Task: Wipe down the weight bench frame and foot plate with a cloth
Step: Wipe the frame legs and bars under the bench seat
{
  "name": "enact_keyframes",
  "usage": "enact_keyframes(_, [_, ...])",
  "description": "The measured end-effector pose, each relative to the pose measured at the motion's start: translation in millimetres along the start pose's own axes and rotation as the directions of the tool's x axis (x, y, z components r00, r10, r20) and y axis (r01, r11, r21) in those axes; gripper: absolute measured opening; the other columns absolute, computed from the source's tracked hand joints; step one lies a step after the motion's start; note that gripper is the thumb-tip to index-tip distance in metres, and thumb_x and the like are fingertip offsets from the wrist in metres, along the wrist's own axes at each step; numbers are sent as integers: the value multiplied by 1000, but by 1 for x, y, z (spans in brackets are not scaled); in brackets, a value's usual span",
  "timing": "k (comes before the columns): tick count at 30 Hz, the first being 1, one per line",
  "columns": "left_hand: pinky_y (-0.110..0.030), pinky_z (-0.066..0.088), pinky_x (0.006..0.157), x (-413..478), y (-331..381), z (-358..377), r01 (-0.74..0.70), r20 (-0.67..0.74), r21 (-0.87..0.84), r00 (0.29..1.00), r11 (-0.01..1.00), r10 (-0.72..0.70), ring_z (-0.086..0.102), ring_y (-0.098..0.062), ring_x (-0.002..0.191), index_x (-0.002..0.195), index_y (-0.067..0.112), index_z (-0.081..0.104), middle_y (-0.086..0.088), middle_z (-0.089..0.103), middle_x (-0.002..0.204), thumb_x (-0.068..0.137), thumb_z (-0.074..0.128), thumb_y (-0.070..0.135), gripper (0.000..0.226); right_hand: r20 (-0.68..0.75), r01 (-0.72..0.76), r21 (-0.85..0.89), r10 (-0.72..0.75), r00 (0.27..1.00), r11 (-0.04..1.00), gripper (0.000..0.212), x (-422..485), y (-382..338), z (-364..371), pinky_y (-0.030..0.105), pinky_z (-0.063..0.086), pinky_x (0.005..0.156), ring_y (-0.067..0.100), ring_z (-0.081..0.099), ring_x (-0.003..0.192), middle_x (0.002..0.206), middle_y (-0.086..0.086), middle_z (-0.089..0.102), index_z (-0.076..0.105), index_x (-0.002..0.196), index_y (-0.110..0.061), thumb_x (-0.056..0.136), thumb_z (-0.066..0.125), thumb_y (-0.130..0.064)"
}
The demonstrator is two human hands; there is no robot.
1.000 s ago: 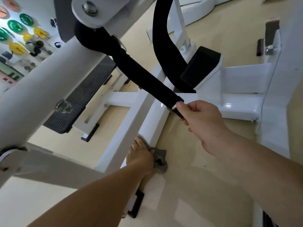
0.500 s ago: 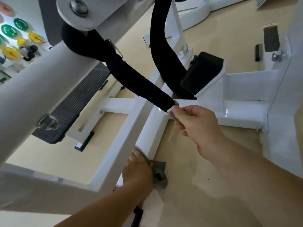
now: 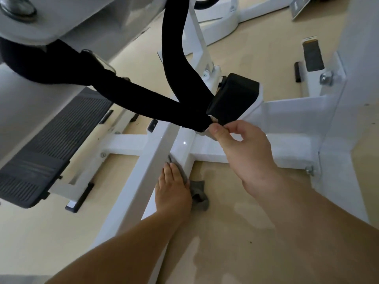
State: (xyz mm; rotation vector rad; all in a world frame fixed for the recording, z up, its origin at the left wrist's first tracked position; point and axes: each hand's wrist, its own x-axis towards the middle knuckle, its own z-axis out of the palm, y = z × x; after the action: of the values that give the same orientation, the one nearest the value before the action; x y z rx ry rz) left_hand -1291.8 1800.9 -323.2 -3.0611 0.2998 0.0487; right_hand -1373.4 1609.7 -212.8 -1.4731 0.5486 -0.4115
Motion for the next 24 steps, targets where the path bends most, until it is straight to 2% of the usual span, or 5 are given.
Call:
enact_keyframes(5, [-40,3,127,59,26,-17,-1,144,-84,989,997,13,-6,-28,159,163,12,-10,-8,-13,172,108,36,43,78,6,-29,-7,29,1000,1000,31,-4,4,-4,9,35,65,-7,50,97,117,-8,61,70,89,-28,84,71,-59])
enact_keyframes(11, [-39,-9,127,0,13,7,-13,-55,-12,998,1000,12,-11,-29,158,163,10,-9,-10,-10,171,109,32,42,74,57,-14,-39,16,998,999,30,0,-3,-15,15,37,68,-5,52,99,116,-8,61,70,90,-27,87,70,-57])
enact_keyframes(16, [-39,-11,127,20,20,-4,-59,27,56,998,997,57,-16,-28,158,162,9,-14,-11,-17,171,109,32,37,75,49,-62,40,60,997,997,33,1,-7,-12,20,39,67,5,59,95,98,-8,68,70,89,-20,87,73,-53])
enact_keyframes(20, [-43,3,128,74,29,-25,-109,172,59,980,992,97,-9,-29,159,164,13,-6,-8,-13,172,106,48,38,83,73,-139,-1,139,988,990,33,-9,0,-7,19,36,62,3,56,79,85,-13,63,69,85,-23,87,72,-55])
enact_keyframes(24, [-36,-10,121,19,21,-17,-89,27,11,996,996,88,-15,-24,158,164,17,-10,-3,-16,172,103,55,22,89,72,-134,-60,138,988,989,34,-18,-4,-11,20,36,60,4,54,70,82,-12,63,69,85,-22,88,70,-56])
